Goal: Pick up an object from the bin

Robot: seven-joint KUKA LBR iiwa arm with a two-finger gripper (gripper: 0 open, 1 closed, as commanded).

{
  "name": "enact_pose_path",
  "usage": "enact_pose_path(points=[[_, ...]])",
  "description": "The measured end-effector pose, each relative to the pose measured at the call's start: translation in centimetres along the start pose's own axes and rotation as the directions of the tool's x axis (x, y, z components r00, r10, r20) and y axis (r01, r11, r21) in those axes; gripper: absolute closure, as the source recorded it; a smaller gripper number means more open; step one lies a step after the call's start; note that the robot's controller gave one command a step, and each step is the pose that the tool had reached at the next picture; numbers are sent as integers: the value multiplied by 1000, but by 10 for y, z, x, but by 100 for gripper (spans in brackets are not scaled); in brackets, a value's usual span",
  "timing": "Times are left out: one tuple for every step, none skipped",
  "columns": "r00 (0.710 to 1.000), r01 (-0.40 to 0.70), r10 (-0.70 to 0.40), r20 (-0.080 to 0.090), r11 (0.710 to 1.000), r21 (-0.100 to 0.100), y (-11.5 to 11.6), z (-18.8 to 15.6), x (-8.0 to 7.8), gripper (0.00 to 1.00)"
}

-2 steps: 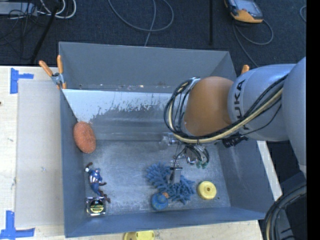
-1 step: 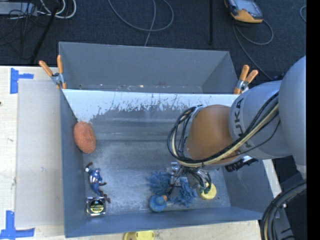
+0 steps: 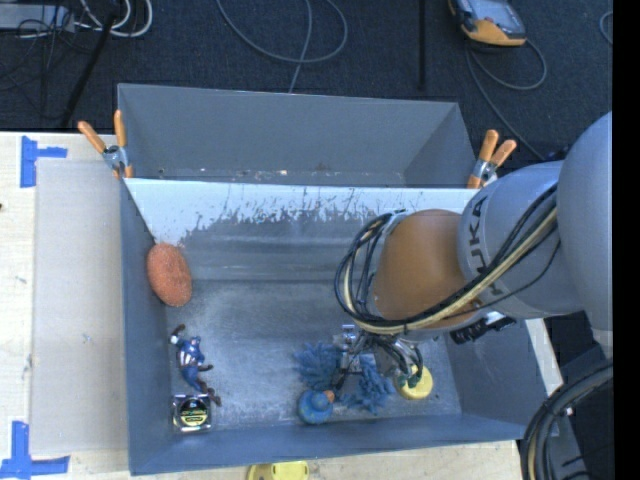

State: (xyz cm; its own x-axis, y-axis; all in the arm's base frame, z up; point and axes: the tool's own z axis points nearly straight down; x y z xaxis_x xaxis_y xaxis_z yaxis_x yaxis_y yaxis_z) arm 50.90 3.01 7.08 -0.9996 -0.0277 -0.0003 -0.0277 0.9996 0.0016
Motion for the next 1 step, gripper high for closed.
enact_pose_path(points=[[1000,-5,5,7,1000,1,-7,-183,19,100]])
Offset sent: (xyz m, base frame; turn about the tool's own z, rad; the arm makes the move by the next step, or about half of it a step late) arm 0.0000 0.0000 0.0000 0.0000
